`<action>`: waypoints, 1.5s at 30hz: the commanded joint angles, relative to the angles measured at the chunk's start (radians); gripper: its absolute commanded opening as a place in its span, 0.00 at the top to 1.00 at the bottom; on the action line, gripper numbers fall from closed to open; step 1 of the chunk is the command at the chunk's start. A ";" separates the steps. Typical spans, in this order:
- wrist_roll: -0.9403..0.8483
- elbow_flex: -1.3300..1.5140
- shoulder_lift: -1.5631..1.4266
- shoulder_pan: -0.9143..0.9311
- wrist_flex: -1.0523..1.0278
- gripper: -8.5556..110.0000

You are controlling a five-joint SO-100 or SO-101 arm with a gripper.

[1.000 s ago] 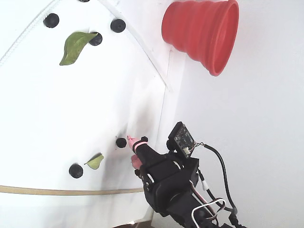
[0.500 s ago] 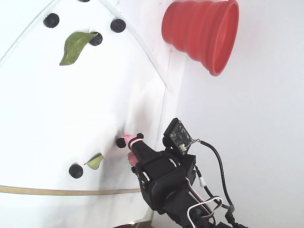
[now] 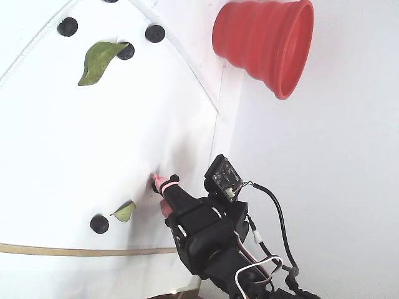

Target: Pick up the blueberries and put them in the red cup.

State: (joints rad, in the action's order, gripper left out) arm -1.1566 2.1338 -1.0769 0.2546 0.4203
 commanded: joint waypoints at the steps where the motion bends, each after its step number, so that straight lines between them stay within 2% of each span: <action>1: 0.000 -0.038 -0.017 0.008 0.015 0.78; 45: -0.015 -0.012 0.035 -0.005 0.104 0.83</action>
State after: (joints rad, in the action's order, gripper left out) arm -1.1812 2.1138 -1.0124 0.2424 0.5123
